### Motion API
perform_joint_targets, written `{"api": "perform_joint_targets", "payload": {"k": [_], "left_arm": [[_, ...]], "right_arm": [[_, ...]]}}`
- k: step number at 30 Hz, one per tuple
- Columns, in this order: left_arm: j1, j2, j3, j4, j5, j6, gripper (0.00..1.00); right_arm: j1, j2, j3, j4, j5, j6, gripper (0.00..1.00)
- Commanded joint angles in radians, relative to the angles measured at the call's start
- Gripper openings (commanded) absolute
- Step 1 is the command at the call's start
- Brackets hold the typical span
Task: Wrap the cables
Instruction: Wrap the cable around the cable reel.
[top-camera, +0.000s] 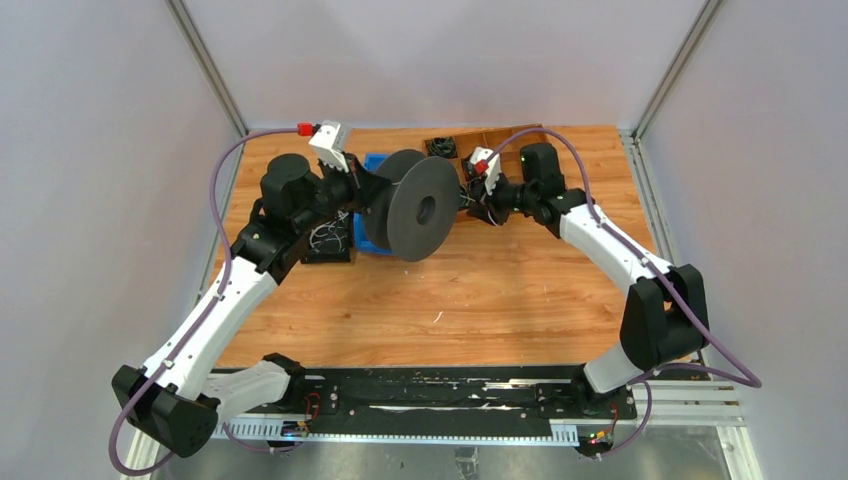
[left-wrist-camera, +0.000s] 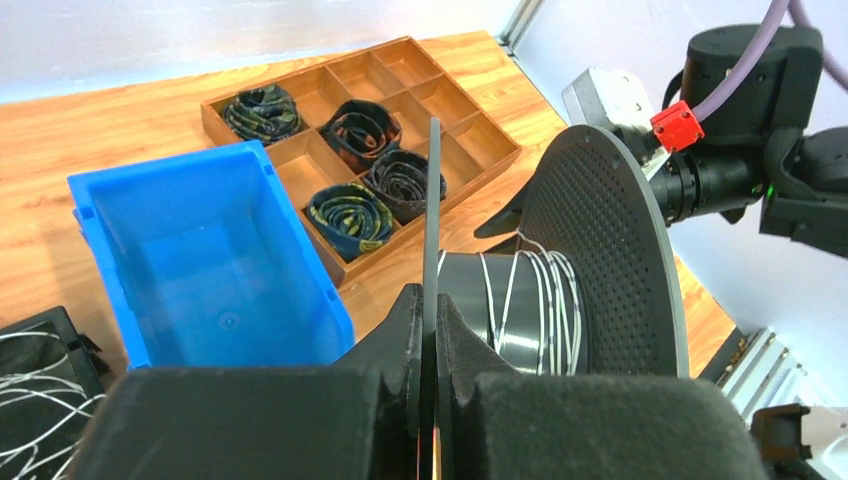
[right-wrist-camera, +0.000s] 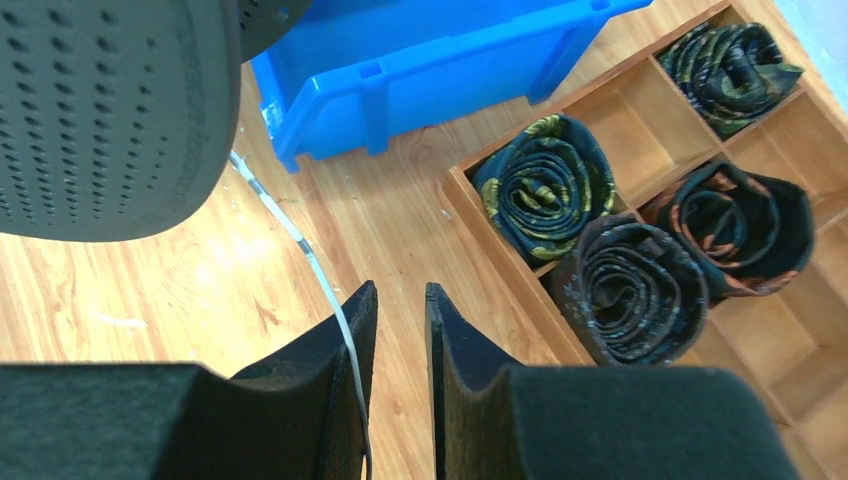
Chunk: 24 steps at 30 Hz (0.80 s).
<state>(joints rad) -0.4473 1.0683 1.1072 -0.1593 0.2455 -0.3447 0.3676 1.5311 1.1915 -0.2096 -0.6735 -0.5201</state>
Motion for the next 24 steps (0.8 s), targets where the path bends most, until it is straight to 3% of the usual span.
{"api": "perform_joint_targets", "payload": {"k": [1,11,24], "left_arm": [[0.02,-0.022,0.049,0.078,-0.007,-0.08,0.0],[0.039,0.018,0.082,0.046,-0.06,-0.204,0.0],[0.071,0.021,0.07,-0.006,-0.176,-0.279,0.0]], "right_arm": [[0.014,0.0,-0.077,0.123,-0.032,0.147,0.24],[0.076,0.003,-0.205,0.373,0.006,0.389,0.24],[0.206,-0.025,-0.335,0.581,0.034,0.524,0.28]]}}
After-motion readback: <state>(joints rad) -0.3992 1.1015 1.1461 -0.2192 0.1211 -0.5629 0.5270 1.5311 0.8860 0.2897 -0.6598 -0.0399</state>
